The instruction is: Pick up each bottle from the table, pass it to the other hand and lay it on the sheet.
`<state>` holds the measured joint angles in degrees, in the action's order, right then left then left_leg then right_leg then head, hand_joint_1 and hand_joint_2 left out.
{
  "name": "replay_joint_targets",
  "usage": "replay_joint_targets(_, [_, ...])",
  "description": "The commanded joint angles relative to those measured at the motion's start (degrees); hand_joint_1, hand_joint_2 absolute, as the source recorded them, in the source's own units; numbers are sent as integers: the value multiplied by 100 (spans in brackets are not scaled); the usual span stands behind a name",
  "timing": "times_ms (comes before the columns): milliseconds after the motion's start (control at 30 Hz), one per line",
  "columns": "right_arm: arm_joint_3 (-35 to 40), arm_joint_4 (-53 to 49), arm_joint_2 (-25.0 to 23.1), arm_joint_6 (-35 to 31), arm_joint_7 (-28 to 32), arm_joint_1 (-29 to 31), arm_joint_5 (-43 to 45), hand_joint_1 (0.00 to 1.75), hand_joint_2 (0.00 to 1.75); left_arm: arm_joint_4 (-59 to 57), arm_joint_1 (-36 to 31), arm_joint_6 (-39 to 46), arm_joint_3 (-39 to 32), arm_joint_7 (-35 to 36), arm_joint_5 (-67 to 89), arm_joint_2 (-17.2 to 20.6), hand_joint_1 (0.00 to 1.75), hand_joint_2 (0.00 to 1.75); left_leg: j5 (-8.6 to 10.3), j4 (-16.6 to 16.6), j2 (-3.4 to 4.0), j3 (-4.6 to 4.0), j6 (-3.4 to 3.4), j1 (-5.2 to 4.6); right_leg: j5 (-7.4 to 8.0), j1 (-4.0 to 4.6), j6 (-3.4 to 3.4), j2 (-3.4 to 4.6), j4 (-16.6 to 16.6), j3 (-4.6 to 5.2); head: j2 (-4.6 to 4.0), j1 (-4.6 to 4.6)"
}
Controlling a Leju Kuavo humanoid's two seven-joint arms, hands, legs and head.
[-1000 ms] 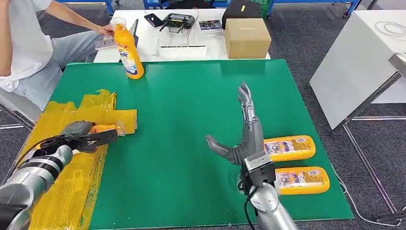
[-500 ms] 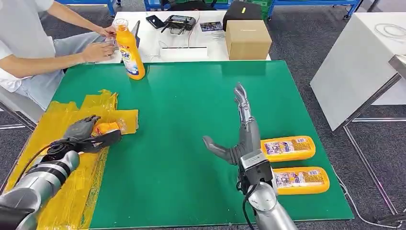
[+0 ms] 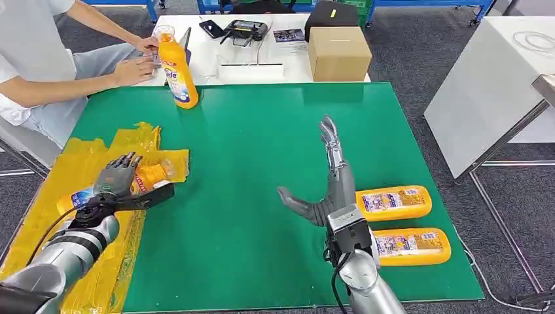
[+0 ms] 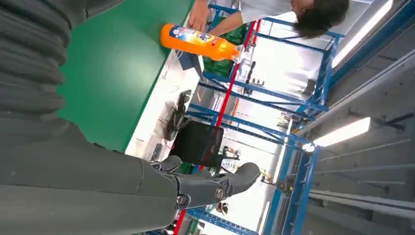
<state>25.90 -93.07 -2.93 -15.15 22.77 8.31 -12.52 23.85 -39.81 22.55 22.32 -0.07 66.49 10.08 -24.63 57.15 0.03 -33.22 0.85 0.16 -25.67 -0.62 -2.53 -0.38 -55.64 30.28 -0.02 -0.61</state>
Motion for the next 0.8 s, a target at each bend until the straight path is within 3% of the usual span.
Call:
replay_joint_targets(33, [33, 248, 52, -16, -38, 73, -22, 0, 175, -103, -10, 277, 35, 76, 211, -118, 0, 175, -2, -4, 0, 5, -4, 9, 2, 9, 7, 3, 11, -8, 0, 0])
replay_joint_targets(300, [33, 248, 52, -16, -38, 73, -22, 0, 175, -103, -10, 277, 35, 76, 211, -118, 0, 175, -2, -2, 0, -2, -1, 5, 0, 5, 5, 2, 6, -2, 0, 0])
replay_joint_targets(800, [25, 273, 74, -68, -48, -24, -57, 0, 175, 367, 186, 1590, 8, 260, 1233, -215, 0, 175, -5, -2, -1, -13, -2, 9, -2, 9, 6, 0, 11, 10, 0, 0])
